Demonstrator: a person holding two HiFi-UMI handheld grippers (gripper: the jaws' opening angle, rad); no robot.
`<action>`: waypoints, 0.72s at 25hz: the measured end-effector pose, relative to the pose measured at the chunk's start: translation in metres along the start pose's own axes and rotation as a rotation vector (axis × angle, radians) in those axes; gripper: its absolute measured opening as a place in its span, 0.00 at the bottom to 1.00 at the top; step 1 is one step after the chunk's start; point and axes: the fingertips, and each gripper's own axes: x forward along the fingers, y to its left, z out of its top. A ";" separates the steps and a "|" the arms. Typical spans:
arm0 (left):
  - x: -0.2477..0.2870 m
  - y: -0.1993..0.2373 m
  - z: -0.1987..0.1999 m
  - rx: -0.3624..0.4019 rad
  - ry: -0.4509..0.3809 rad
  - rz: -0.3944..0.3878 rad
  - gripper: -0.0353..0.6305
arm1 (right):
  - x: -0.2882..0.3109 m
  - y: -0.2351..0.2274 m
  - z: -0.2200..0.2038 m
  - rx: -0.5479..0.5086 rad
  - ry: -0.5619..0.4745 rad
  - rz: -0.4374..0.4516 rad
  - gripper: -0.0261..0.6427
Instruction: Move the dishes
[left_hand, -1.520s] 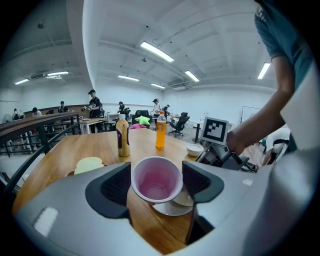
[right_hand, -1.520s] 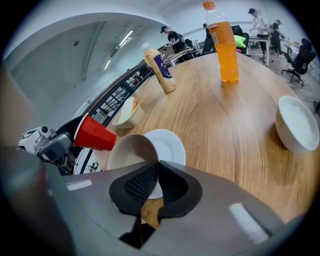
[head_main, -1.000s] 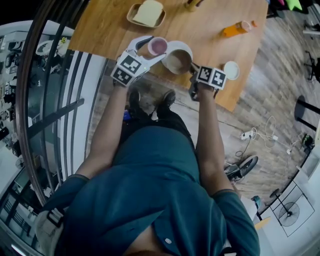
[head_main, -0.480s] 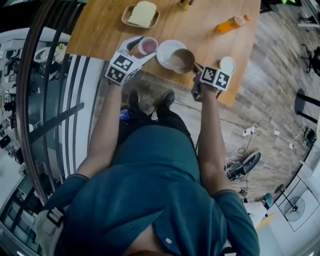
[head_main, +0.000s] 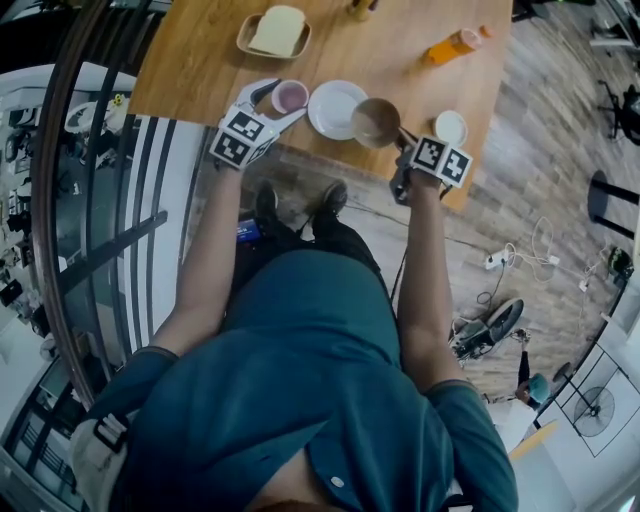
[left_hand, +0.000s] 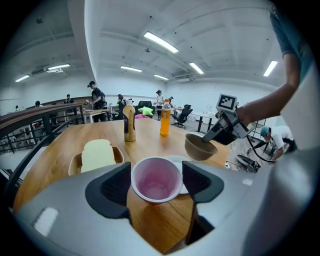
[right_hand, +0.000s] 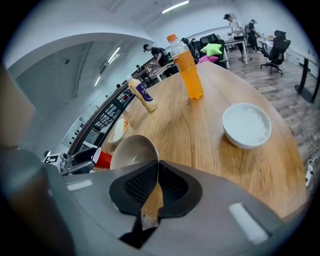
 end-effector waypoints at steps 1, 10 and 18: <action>0.001 0.001 -0.002 0.000 0.005 0.000 0.53 | -0.002 -0.003 0.002 0.008 -0.006 -0.004 0.06; 0.010 0.001 -0.018 0.002 0.049 -0.014 0.53 | -0.026 -0.043 0.008 0.096 -0.061 -0.051 0.06; 0.017 0.000 -0.024 0.007 0.074 -0.015 0.53 | -0.041 -0.078 0.001 0.168 -0.075 -0.098 0.06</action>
